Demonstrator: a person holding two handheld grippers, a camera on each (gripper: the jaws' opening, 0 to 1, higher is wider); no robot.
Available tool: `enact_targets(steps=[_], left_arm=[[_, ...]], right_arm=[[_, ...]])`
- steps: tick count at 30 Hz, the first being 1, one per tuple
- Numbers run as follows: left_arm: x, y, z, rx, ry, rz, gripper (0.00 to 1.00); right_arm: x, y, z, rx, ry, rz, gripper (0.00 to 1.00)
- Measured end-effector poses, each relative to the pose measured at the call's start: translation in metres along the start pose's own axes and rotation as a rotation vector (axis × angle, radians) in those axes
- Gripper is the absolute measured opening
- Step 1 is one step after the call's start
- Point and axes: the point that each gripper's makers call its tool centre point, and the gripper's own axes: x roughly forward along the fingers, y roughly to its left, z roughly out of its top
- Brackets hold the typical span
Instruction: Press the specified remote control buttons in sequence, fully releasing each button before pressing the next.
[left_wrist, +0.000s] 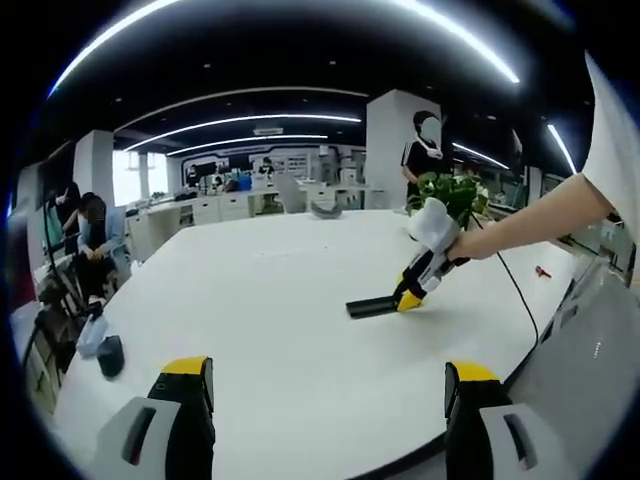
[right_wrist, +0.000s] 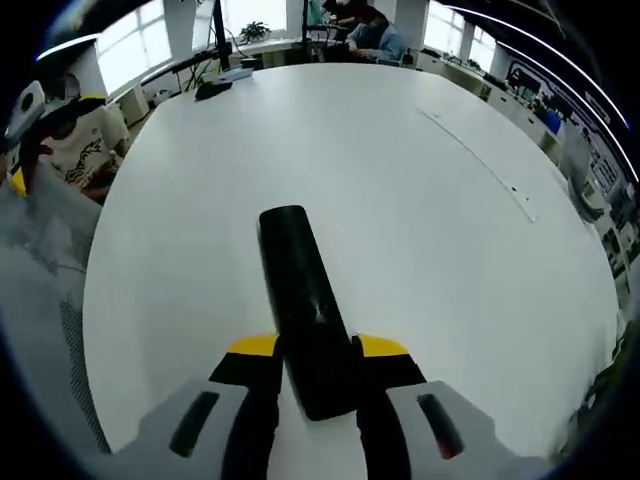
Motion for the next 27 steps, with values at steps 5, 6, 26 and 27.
enact_targets(steps=[5, 6, 26, 27], left_arm=[[0.001, -0.004, -0.003, 0.009, 0.020, -0.017, 1.00], [0.001, -0.004, -0.003, 0.011, 0.024, -0.019, 1.00], [0.001, -0.009, -0.004, 0.003, 0.028, -0.036, 1.00], [0.001, -0.008, -0.005, 0.005, 0.031, -0.034, 1.00]], right_arm=[[0.001, 0.003, -0.001, -0.018, 0.014, 0.005, 0.26], [0.001, 0.006, -0.001, -0.026, 0.018, 0.009, 0.25], [-0.007, 0.066, -0.015, -0.099, 0.035, 0.076, 0.24], [-0.008, 0.073, -0.014, -0.111, 0.035, 0.086, 0.24]])
